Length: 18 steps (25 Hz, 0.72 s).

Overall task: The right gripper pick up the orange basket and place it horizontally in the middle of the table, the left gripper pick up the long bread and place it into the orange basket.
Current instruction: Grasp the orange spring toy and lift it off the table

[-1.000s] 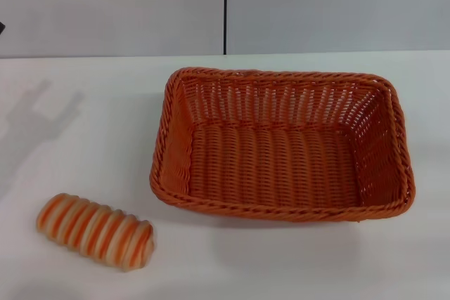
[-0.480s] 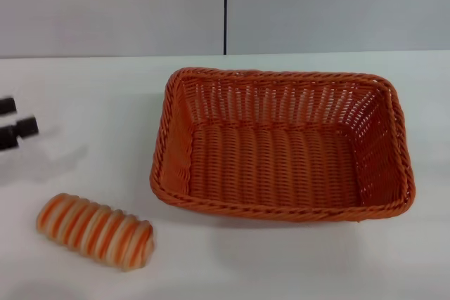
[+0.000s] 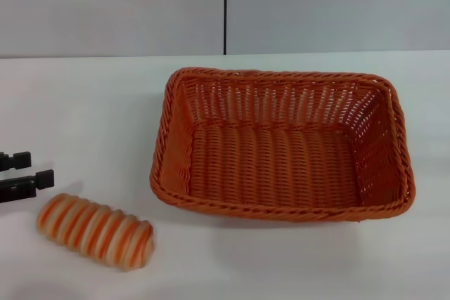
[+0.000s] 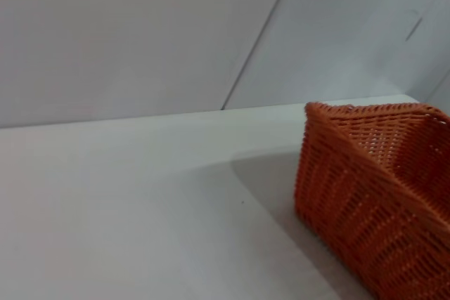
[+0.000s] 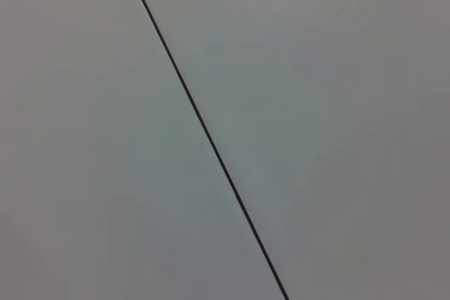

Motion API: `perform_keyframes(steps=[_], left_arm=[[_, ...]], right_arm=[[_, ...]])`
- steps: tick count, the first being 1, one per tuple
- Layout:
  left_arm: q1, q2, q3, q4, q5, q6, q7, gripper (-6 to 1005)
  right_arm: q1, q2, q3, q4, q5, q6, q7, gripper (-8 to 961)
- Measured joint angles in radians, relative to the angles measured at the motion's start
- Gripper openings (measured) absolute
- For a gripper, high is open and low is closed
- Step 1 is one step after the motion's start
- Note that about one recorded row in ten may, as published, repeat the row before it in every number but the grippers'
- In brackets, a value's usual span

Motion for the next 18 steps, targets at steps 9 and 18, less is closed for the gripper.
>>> perform_keyframes(steps=[9, 18], left_arm=[[0.009, -0.002, -0.002, 0.001, 0.051, 0.005, -0.001, 827], [0.003, -0.017, -0.002, -0.001, 0.079, -0.004, -0.001, 827]], right_arm=[[0.004, -0.001, 0.001, -0.004, -0.002, 0.000, 0.007, 629], [0.006, -0.002, 0.001, -0.004, -0.002, 0.000, 0.014, 628]])
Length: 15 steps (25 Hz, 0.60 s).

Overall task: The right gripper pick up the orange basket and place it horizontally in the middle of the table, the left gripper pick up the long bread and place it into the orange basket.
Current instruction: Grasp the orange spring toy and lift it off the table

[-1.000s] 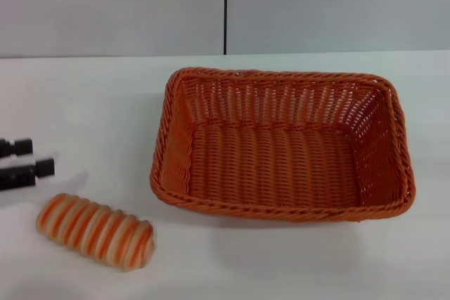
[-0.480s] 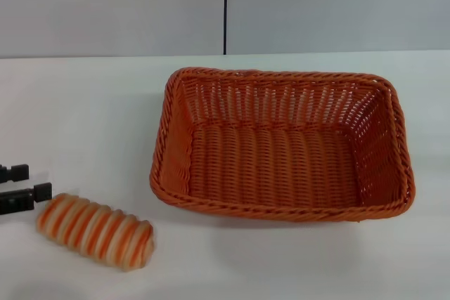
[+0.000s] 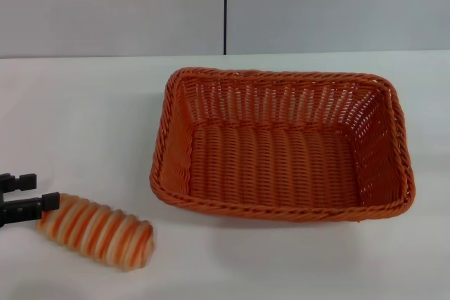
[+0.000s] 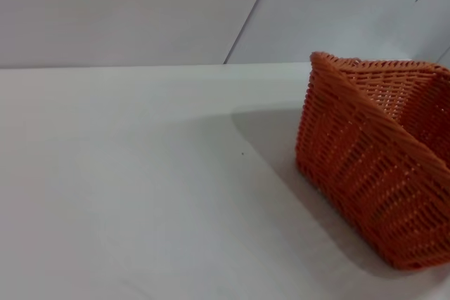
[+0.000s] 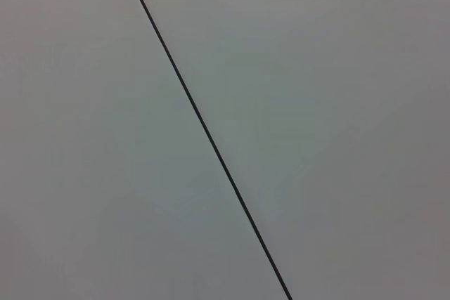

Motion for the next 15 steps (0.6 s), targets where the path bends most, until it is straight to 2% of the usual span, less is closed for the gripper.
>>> perform_keyframes(steps=[6, 15], left_arm=[[-0.002, -0.001, 0.000, -0.005, 0.016, -0.021, 0.001, 827], [-0.018, -0.016, 0.000, -0.007, 0.069, -0.028, 0.000, 827]], right_arm=[[0.002, 0.000, 0.000, 0.000, 0.000, 0.000, 0.000, 628], [0.006, -0.001, 0.000, -0.009, 0.001, -0.001, 0.000, 628]])
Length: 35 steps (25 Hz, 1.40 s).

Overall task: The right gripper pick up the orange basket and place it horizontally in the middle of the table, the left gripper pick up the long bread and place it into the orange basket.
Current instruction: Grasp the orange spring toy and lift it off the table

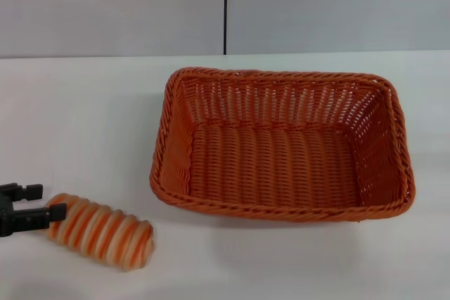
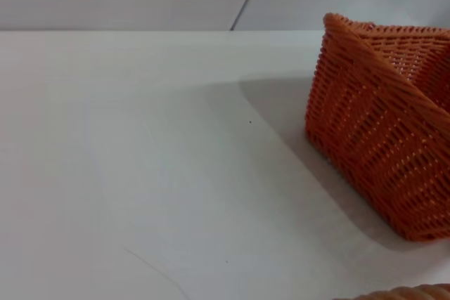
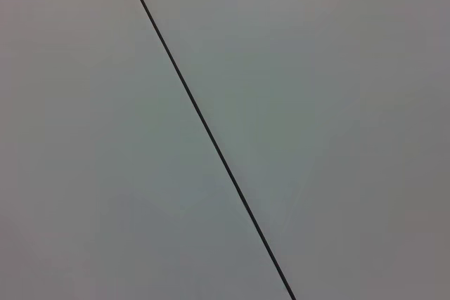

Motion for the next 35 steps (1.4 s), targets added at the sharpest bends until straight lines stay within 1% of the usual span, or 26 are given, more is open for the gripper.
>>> perform_keyframes(steps=[6, 16, 21, 26, 35], left_arm=[[-0.002, -0.006, 0.001, 0.000, 0.008, 0.000, 0.000, 827], [-0.003, -0.005, 0.011, 0.001, 0.009, 0.007, 0.001, 827], [-0.003, -0.007, 0.011, 0.001, 0.027, 0.004, 0.001, 648], [-0.006, -0.009, 0.004, 0.001, 0.034, 0.002, 0.002, 432], [-0.007, -0.011, 0.003, 0.001, 0.034, 0.007, 0.011, 366]], right_arm=[[0.003, 0.000, 0.000, 0.000, 0.000, -0.002, 0.000, 629], [0.003, 0.000, 0.000, -0.003, 0.004, -0.007, -0.004, 629], [0.003, 0.000, 0.000, -0.009, 0.006, -0.014, -0.006, 628], [0.005, 0.000, 0.000, -0.011, 0.007, -0.022, -0.008, 628], [0.007, 0.000, 0.000, -0.012, 0.007, -0.033, -0.009, 629]])
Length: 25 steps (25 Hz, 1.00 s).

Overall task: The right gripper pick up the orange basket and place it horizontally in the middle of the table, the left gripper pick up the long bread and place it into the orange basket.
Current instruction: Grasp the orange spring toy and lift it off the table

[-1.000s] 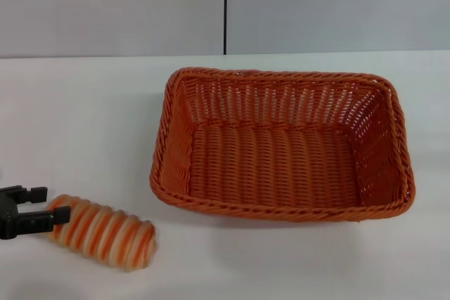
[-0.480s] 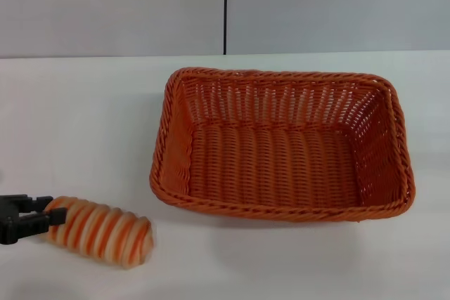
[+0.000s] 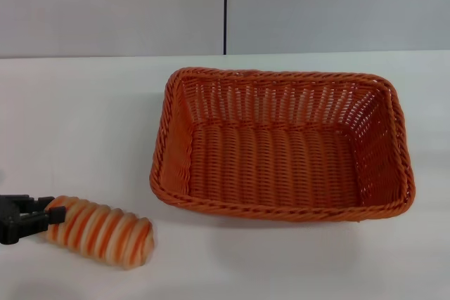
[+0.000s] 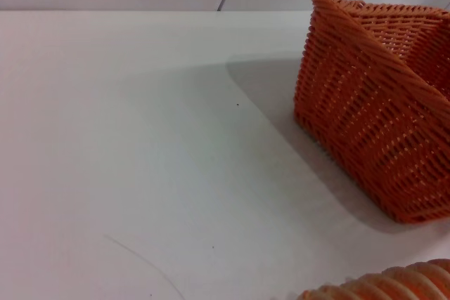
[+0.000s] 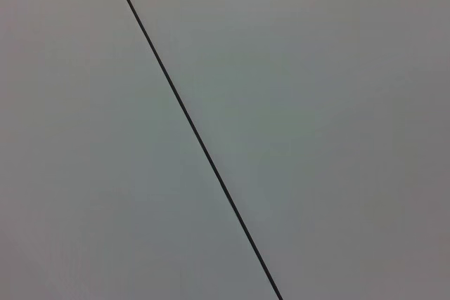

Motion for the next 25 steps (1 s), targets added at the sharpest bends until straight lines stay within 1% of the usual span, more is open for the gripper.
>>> perform_keyframes(steps=[8, 10, 25], left_arm=[[0.006, 0.000, 0.000, -0.001, -0.004, 0.005, 0.025, 332], [0.007, 0.001, -0.001, -0.002, -0.006, 0.006, 0.025, 288], [0.006, 0.005, -0.014, -0.002, -0.006, 0.016, 0.026, 173]], right_arm=[[0.001, 0.001, 0.000, 0.000, 0.000, 0.000, 0.000, 628], [0.001, 0.001, 0.000, 0.000, 0.000, 0.000, 0.000, 627], [0.010, 0.006, 0.000, 0.000, 0.001, -0.014, 0.000, 629]])
